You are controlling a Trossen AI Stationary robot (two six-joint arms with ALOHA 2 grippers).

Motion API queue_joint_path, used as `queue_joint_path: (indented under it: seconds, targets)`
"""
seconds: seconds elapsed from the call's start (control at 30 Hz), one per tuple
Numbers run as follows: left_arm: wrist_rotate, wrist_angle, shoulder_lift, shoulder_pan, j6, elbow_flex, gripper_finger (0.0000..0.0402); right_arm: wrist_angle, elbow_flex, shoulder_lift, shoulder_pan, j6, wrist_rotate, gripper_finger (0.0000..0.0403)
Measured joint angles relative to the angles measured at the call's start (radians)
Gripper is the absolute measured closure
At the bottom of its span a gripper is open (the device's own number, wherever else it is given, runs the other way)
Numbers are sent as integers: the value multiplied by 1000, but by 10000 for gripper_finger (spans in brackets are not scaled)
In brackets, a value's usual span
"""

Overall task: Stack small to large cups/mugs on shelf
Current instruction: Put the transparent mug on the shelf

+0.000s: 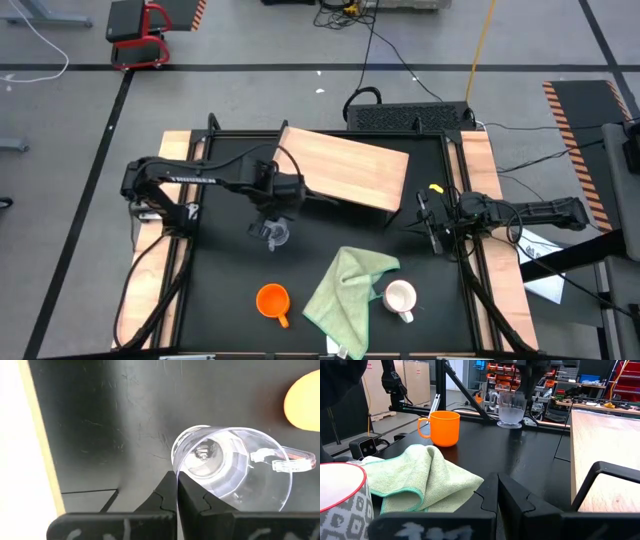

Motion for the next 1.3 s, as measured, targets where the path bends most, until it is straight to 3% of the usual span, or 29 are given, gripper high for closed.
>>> queue_joint_path:
  seconds: [0.5, 0.83, 1.3]
  targets:
    - [-29, -42, -124, 27, -40, 0, 401, 9, 0, 0, 0, -3, -1, 403]
    - [-28, -90, -125, 105, -58, 0, 401, 29, 0, 0, 0, -13, -1, 403]
    - [-23, -77, -125, 109, -48, 0, 401, 30, 0, 0, 0, -18, -1, 403]
